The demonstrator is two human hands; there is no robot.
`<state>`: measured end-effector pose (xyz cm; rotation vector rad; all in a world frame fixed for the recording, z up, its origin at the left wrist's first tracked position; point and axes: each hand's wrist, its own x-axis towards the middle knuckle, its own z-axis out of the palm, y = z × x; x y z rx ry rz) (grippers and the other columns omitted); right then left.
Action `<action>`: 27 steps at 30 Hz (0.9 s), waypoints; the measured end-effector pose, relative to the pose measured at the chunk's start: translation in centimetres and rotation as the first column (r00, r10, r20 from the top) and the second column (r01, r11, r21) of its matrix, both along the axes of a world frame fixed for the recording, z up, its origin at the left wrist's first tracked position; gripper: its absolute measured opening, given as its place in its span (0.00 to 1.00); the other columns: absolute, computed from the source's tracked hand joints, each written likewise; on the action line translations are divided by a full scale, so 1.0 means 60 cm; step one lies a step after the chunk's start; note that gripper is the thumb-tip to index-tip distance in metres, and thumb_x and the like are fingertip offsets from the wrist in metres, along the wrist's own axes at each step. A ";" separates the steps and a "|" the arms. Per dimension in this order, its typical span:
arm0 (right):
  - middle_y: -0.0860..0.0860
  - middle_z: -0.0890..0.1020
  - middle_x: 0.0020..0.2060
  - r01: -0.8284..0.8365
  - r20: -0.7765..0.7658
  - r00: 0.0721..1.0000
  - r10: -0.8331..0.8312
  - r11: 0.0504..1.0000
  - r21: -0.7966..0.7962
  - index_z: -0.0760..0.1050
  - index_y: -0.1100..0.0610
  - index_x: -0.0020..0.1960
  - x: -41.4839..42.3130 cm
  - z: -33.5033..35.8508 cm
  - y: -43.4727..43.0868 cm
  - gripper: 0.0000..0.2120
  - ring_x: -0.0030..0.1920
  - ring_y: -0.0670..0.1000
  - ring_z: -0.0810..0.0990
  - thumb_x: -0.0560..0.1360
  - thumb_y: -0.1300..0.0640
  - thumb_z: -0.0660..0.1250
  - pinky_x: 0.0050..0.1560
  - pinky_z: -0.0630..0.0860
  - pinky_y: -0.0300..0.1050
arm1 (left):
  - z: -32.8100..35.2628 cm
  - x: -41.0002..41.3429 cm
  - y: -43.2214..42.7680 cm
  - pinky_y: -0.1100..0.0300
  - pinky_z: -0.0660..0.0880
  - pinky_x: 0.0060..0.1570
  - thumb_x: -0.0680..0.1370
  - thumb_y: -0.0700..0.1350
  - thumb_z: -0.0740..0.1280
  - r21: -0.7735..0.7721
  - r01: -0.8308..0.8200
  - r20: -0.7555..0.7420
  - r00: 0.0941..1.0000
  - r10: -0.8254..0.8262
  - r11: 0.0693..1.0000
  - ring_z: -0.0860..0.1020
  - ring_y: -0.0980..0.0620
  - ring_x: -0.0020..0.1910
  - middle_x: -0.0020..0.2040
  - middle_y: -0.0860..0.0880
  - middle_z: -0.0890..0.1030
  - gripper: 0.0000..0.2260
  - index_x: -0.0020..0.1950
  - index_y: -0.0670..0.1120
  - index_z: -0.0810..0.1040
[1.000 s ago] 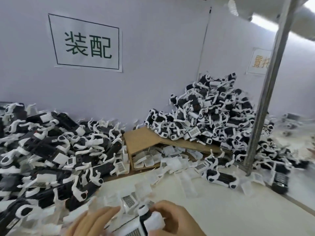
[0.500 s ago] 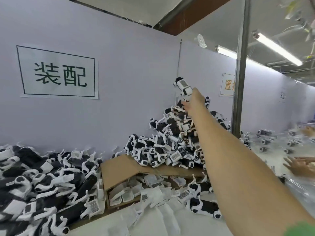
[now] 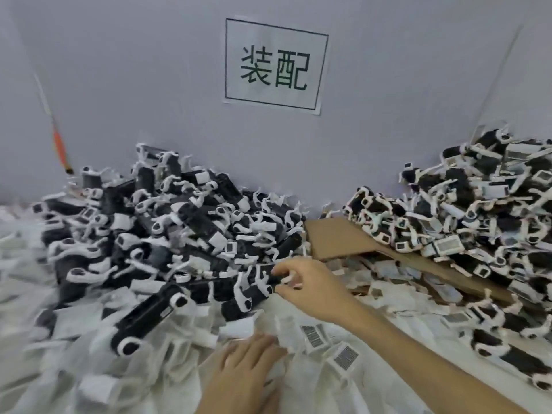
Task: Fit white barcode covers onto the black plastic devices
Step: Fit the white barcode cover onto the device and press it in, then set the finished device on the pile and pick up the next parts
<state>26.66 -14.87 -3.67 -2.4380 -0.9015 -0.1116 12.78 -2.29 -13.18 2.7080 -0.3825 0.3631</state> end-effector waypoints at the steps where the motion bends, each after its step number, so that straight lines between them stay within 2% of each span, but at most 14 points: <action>1: 0.41 0.78 0.63 -0.013 0.019 1.000 0.014 0.997 -0.070 0.74 0.45 0.68 0.013 -0.003 0.020 0.20 0.55 0.42 0.78 0.76 0.46 0.69 0.55 0.75 0.42 | -0.016 0.008 -0.002 0.61 0.68 0.49 0.66 0.61 0.56 0.015 0.002 0.032 0.999 -0.003 1.000 0.85 0.61 0.45 0.48 0.60 0.86 0.19 0.43 0.59 0.86; 2: 0.44 0.73 0.70 -0.028 0.008 1.000 0.029 0.991 -0.131 0.68 0.46 0.73 0.029 -0.006 0.040 0.27 0.63 0.45 0.76 0.76 0.43 0.69 0.59 0.74 0.44 | -0.002 0.006 0.002 0.62 0.68 0.49 0.65 0.61 0.56 0.002 0.016 -0.030 0.999 -0.016 1.000 0.85 0.62 0.46 0.48 0.62 0.85 0.19 0.42 0.60 0.86; 4: 0.49 0.63 0.77 -0.044 -0.079 0.997 0.026 0.973 -0.226 0.58 0.48 0.79 0.061 -0.016 0.080 0.39 0.72 0.52 0.70 0.74 0.39 0.70 0.66 0.71 0.49 | 0.003 0.010 0.017 0.62 0.68 0.49 0.64 0.61 0.56 -0.057 0.004 0.033 0.999 -0.003 0.998 0.84 0.62 0.47 0.48 0.62 0.85 0.20 0.46 0.62 0.84; 5: 0.51 0.61 0.78 -0.049 -0.123 0.992 0.015 0.961 -0.273 0.55 0.49 0.80 0.076 -0.025 0.100 0.41 0.72 0.55 0.69 0.74 0.39 0.70 0.67 0.70 0.52 | 0.005 0.013 0.022 0.62 0.68 0.50 0.64 0.61 0.56 -0.083 -0.023 0.087 0.996 0.030 0.996 0.84 0.62 0.49 0.49 0.62 0.85 0.20 0.50 0.63 0.80; 7: 0.56 0.65 0.75 -0.051 -0.203 0.979 -0.013 0.951 -0.306 0.57 0.50 0.79 0.095 -0.047 0.132 0.36 0.66 0.58 0.75 0.77 0.41 0.68 0.60 0.74 0.51 | -0.013 0.013 0.017 0.62 0.68 0.52 0.64 0.62 0.57 0.002 -0.044 0.073 0.996 0.043 0.999 0.83 0.63 0.51 0.50 0.62 0.84 0.20 0.55 0.63 0.72; 9: 0.57 0.70 0.68 -0.050 -0.256 0.966 -0.015 0.968 -0.245 0.64 0.50 0.74 0.106 -0.065 0.149 0.29 0.54 0.56 0.79 0.78 0.43 0.68 0.48 0.75 0.48 | -0.019 0.015 0.020 0.61 0.67 0.53 0.64 0.62 0.58 -0.019 -0.034 0.064 0.997 0.035 0.999 0.83 0.62 0.52 0.51 0.62 0.84 0.20 0.52 0.63 0.78; 11: 0.55 0.71 0.62 -0.039 -0.270 0.963 -0.013 0.982 -0.186 0.68 0.49 0.69 0.109 -0.071 0.151 0.22 0.45 0.54 0.79 0.78 0.44 0.68 0.37 0.74 0.43 | -0.017 0.013 0.024 0.60 0.67 0.53 0.62 0.62 0.63 0.009 -0.038 0.089 0.995 0.037 0.999 0.83 0.62 0.53 0.51 0.62 0.84 0.18 0.47 0.62 0.84; 12: 0.54 0.73 0.59 -0.030 -0.245 0.970 -0.014 0.984 -0.177 0.71 0.50 0.66 0.109 -0.070 0.147 0.18 0.44 0.53 0.79 0.78 0.46 0.68 0.35 0.73 0.41 | -0.017 0.012 0.027 0.60 0.67 0.53 0.58 0.62 0.68 0.030 -0.056 0.109 0.993 0.053 0.998 0.83 0.62 0.53 0.51 0.62 0.83 0.19 0.47 0.62 0.84; 14: 0.51 0.78 0.54 -0.004 -0.157 0.987 -0.023 0.985 -0.173 0.75 0.49 0.60 0.102 -0.067 0.132 0.11 0.43 0.49 0.77 0.79 0.49 0.68 0.36 0.70 0.40 | -0.016 0.007 0.027 0.60 0.68 0.54 0.52 0.62 0.75 0.036 -0.062 0.145 0.988 0.056 0.997 0.82 0.62 0.54 0.52 0.62 0.83 0.24 0.47 0.62 0.84; 17: 0.47 0.81 0.46 0.039 -0.085 0.996 -0.040 0.999 -0.009 0.79 0.42 0.50 0.074 -0.056 0.104 0.04 0.37 0.43 0.74 0.78 0.51 0.68 0.37 0.68 0.40 | -0.017 0.004 0.028 0.62 0.72 0.55 0.50 0.63 0.76 0.045 -0.068 0.186 0.981 0.059 0.997 0.82 0.64 0.54 0.52 0.64 0.83 0.26 0.47 0.62 0.84; 20: 0.43 0.80 0.33 0.134 -0.070 0.990 -0.120 0.953 0.270 0.79 0.40 0.41 0.031 -0.034 0.072 0.10 0.31 0.43 0.76 0.79 0.52 0.69 0.33 0.73 0.41 | -0.012 0.002 0.029 0.61 0.68 0.54 0.57 0.63 0.73 -0.001 -0.051 0.157 0.986 0.050 0.999 0.82 0.63 0.55 0.53 0.62 0.83 0.21 0.48 0.61 0.85; 23: 0.46 0.83 0.32 0.275 -0.318 0.942 -0.107 0.792 0.546 0.83 0.48 0.43 -0.026 -0.019 0.039 0.12 0.28 0.43 0.79 0.82 0.56 0.65 0.28 0.79 0.43 | -0.011 0.000 0.023 0.61 0.67 0.55 0.68 0.62 0.60 -0.051 -0.052 0.116 0.992 0.057 0.997 0.82 0.62 0.56 0.55 0.61 0.83 0.21 0.52 0.57 0.85; 25: 0.53 0.85 0.35 0.395 -0.458 0.882 -0.107 0.698 0.598 0.84 0.52 0.44 -0.065 -0.026 0.016 0.15 0.31 0.50 0.83 0.83 0.57 0.61 0.28 0.79 0.46 | -0.010 -0.004 0.021 0.61 0.67 0.56 0.70 0.62 0.58 -0.044 -0.070 0.110 0.991 0.074 0.997 0.82 0.61 0.55 0.55 0.60 0.84 0.22 0.53 0.55 0.85; 27: 0.58 0.84 0.36 0.464 -0.537 0.838 -0.094 0.643 0.610 0.84 0.55 0.41 -0.100 -0.045 -0.004 0.18 0.33 0.55 0.83 0.83 0.58 0.60 0.26 0.77 0.47 | -0.007 -0.008 0.020 0.58 0.69 0.59 0.70 0.64 0.57 -0.014 -0.096 0.087 0.991 0.097 0.995 0.82 0.61 0.56 0.57 0.60 0.83 0.24 0.54 0.55 0.85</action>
